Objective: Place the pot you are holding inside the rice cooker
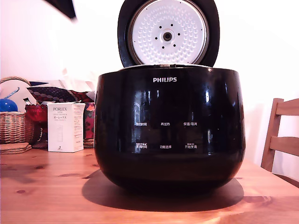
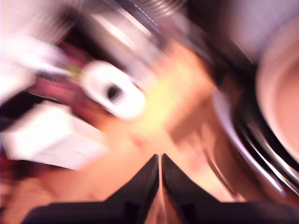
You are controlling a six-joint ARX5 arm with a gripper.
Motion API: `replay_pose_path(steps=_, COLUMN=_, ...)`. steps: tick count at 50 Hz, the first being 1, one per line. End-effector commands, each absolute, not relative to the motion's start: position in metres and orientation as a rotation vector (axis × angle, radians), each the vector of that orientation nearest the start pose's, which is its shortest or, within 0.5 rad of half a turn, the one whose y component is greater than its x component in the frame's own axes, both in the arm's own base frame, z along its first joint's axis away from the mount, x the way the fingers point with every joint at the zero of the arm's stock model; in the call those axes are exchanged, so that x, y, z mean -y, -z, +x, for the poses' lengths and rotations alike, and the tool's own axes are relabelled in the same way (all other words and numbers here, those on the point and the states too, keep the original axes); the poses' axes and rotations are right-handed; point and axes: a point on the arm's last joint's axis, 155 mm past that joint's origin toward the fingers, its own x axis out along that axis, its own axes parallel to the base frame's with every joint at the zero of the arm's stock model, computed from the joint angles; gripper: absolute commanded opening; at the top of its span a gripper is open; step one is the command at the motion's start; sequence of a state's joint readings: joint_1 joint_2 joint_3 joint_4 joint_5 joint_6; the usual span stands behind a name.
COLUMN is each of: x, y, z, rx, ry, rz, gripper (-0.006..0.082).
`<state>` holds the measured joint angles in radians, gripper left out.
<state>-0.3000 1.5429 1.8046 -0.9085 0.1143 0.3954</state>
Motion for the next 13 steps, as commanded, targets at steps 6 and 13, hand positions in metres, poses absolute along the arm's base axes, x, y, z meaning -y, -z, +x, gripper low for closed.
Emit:
replay_pose_path(steps=6, x=0.1491, y=-0.3427, z=0.4125, rx=-0.537, ry=0.522, rz=0.424, gripper=-0.0022)
replay_pose_path(steps=13, x=0.1491, y=-0.3426, z=0.4124, rx=-0.537, ry=0.523, rz=0.425, gripper=-0.0022)
